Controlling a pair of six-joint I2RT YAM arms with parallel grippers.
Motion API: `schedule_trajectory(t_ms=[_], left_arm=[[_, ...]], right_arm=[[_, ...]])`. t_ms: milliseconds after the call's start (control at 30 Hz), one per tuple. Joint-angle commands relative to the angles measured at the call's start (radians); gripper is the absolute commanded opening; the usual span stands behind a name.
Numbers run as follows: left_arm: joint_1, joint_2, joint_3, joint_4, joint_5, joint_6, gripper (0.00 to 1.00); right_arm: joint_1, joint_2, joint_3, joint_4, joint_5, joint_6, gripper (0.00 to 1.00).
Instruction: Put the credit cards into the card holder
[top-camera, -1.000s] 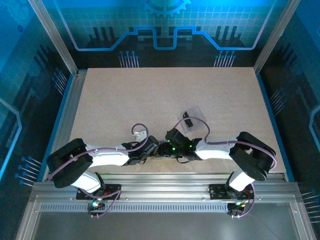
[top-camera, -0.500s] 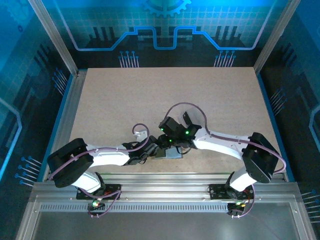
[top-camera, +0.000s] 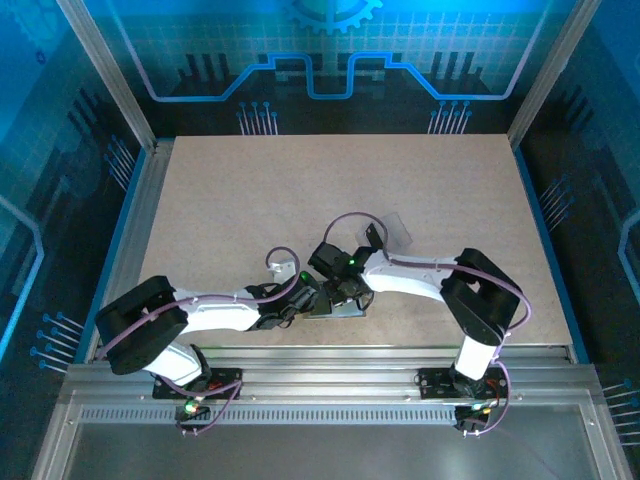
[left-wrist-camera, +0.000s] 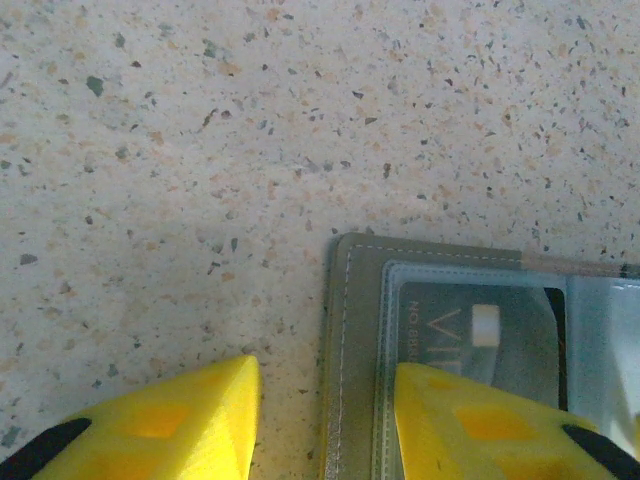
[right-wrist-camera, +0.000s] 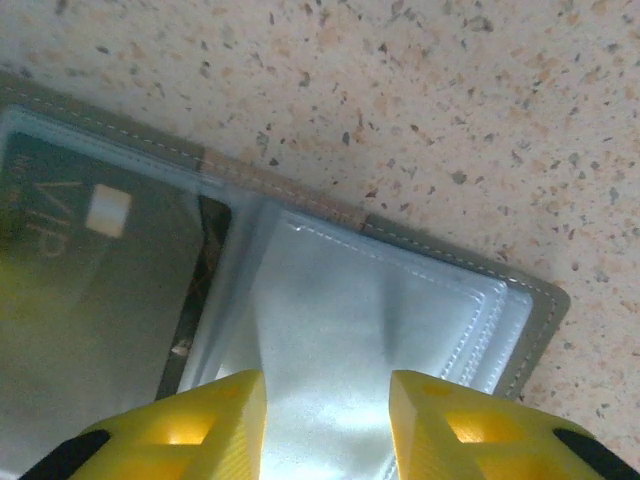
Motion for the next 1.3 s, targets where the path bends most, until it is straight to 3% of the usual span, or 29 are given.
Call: schedule_trajectory(t_ms=[0,233,633,867,1033,1267], left_arm=[[-0.062,0.093,-0.036,-0.069,0.325,-0.022,0.42],[-0.062,0.104,-0.032,-0.071,0.322,-0.015,0.42],[-0.062,0.15,-0.053,-0.012,0.333,-0.024,0.41],[-0.079,0.192,-0.066,0.071,0.361,-0.045,0.41],[-0.081,0.21,-0.074,0.116,0.382,-0.058,0.41],[-0.081,0.203,-0.092,0.155,0.396,-0.066,0.42]], right_arm=[[-0.005,0.035,0.024,-0.034,0.035,-0.008,0.39],[0.0,0.078,0.006,-0.029,0.039,0.017,0.36],[0.013,0.045,0.075,-0.049,0.047,-0.021,0.0],[0.046,0.078,0.182,-0.095,0.02,-0.046,0.0],[0.027,0.072,0.18,-0.038,-0.099,-0.035,0.17],[-0.051,0.012,0.06,0.17,-0.353,0.03,0.28]])
